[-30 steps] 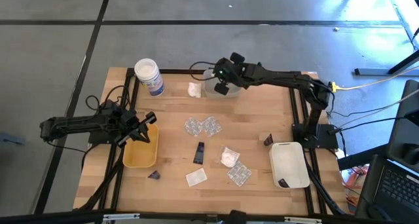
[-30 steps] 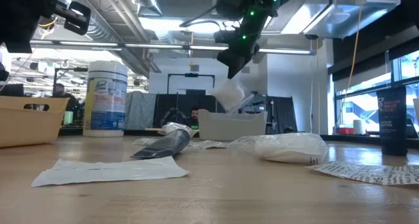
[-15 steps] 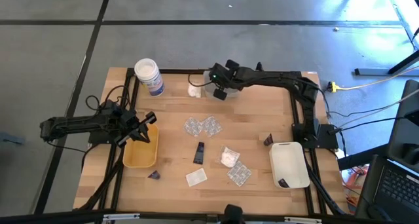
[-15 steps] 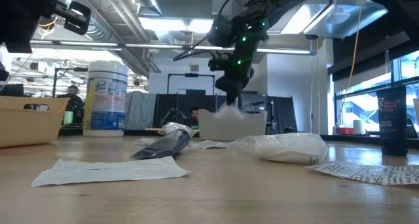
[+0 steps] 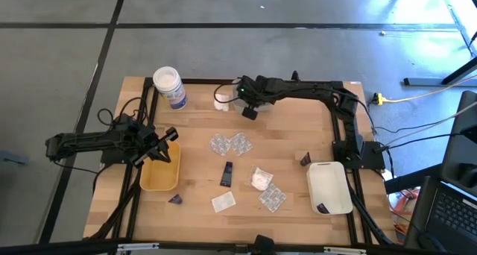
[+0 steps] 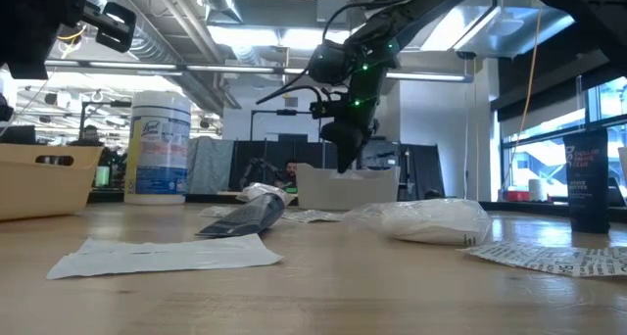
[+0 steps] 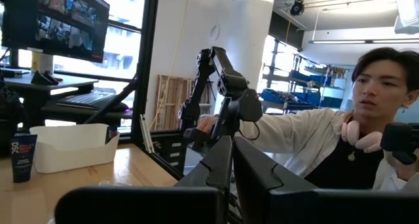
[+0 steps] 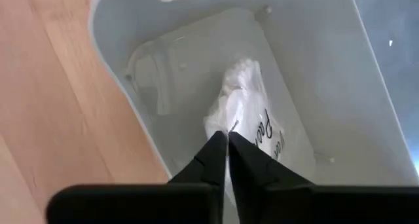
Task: Pick & Place Travel size toiletries
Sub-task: Put the white cotton pack into the gray bin, then put the white bandage pack into the yellow bin
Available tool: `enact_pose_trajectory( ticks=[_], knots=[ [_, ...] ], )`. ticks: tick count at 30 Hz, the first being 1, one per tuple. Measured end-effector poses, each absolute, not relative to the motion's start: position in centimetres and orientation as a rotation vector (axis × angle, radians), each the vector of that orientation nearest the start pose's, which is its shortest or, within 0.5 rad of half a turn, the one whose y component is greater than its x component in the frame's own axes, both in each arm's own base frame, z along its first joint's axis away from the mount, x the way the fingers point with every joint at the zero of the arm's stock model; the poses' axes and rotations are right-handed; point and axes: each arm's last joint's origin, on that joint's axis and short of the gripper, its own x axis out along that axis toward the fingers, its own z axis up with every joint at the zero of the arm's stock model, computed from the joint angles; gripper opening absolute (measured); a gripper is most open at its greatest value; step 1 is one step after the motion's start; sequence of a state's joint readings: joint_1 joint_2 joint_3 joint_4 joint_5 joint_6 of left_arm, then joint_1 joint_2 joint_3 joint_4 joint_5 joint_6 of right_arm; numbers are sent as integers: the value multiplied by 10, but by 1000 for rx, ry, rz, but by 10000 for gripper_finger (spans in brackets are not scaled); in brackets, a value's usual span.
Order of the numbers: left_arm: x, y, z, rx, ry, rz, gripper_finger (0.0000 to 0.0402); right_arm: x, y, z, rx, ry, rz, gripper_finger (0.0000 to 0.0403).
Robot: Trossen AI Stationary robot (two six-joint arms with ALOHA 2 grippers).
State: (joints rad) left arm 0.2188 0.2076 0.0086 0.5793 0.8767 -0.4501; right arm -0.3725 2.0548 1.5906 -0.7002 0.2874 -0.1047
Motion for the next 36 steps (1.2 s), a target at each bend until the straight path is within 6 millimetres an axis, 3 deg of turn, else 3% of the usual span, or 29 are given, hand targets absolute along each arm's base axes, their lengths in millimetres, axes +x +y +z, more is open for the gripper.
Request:
enact_pose_trajectory(
  ticks=[15,21,25,36],
  knots=[
    [96,-1,200,-228,-177,-708,11,394,-163,194,-54,1219,-523,161],
    [96,-1,200,-228,-178,-708,11,390,-162,201,-60,1222,-529,198],
    [96,-1,200,-228,-177,-707,11,384,-160,215,-68,1212,-544,198],
    [96,-1,200,-229,-177,-708,12,360,-138,282,-67,1073,-561,144]
  ],
)
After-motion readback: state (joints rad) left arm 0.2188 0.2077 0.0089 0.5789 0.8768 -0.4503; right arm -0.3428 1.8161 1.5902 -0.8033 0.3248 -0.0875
